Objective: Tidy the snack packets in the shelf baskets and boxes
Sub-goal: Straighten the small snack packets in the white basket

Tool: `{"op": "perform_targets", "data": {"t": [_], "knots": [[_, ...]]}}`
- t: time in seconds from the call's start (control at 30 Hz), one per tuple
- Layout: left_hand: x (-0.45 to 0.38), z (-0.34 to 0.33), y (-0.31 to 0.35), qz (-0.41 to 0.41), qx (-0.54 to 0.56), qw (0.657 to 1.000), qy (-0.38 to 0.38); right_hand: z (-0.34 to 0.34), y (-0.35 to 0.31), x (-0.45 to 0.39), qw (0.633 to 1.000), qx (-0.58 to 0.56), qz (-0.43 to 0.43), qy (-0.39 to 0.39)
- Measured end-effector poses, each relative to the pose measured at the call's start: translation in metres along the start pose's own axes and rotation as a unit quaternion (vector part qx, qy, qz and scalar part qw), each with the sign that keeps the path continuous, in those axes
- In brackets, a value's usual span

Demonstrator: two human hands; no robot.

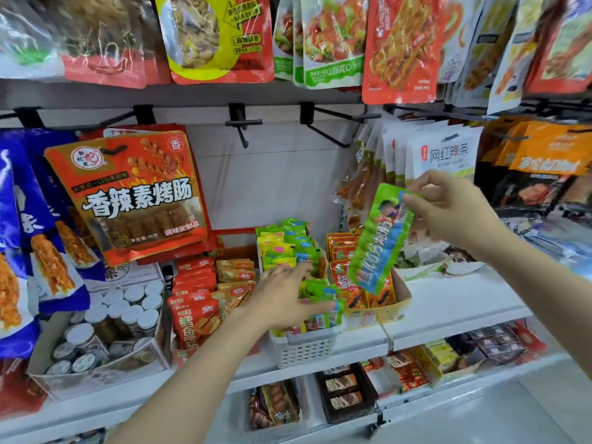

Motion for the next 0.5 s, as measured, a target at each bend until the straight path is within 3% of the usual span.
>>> {"op": "perform_targets", "data": {"t": [0.1, 0.23, 0.4, 0.5], "knots": [[0.009, 0.010, 0.020, -0.005, 0.166, 0.986, -0.002, 0.004, -0.003, 0.002, 1.000, 0.007, -0.006, -0.014], [0.026, 0.005, 0.045, -0.021, 0.456, 0.887, -0.062, 0.002, -0.010, 0.002, 0.999, -0.026, -0.031, -0.006], [0.040, -0.006, 0.048, 0.047, 0.629, 0.774, -0.046, -0.003, -0.016, -0.003, 0.989, -0.119, -0.091, 0.004], [0.046, -0.006, 0.046, 0.058, 0.661, 0.747, -0.036, -0.006, -0.014, -0.008, 0.985, -0.135, -0.108, -0.003]]}}
Point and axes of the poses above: each hand's wrist, its own x-axis away from the middle knuckle, its own z-axis out of the back of the hand, y = z × x, the point moved 1 cm from there along -x, towards the middle knuckle, and after that the axes turned 10 degrees about z, right-handed, at the moved point
